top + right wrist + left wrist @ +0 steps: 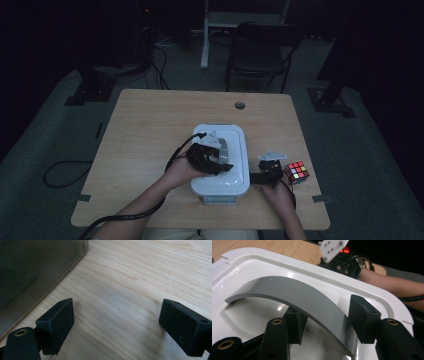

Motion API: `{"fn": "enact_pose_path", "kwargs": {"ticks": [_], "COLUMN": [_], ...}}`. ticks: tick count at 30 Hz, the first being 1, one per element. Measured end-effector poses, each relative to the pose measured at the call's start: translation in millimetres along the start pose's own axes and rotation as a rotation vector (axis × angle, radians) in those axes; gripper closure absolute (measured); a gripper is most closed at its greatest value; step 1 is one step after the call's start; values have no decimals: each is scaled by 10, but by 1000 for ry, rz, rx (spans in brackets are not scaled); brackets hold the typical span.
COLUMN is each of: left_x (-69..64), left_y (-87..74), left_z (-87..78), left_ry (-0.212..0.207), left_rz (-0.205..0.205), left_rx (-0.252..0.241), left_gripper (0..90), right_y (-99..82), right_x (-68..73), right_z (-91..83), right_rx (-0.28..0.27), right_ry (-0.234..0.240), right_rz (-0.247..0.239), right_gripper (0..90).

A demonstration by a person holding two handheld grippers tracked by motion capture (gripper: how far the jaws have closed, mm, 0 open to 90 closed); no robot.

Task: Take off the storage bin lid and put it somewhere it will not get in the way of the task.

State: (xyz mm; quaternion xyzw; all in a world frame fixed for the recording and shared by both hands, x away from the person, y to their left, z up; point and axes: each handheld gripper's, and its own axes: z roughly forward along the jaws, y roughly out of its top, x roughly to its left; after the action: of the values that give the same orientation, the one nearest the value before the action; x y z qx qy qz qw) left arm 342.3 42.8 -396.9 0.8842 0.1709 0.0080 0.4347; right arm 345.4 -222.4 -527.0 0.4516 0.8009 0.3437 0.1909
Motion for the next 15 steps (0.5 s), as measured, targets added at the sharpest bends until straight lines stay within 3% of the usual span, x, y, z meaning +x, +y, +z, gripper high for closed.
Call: {"fn": "enact_pose_path", "kwargs": {"ticks": [6, 15], "left_x": [-7, -79], "left_y": [11, 48], "left_z": [-73, -285], "left_ry": [-40, -60], "left_rz": [-10, 32], "left_rx": [-17, -53], "left_gripper": [625, 673], "right_y": [0, 0], "right_x": [1, -1], "right_z": [0, 1], "right_rx": [-1, -1], "right_ry": [0, 0], "right_rz": [1, 0], "right_gripper": [126, 126]}}
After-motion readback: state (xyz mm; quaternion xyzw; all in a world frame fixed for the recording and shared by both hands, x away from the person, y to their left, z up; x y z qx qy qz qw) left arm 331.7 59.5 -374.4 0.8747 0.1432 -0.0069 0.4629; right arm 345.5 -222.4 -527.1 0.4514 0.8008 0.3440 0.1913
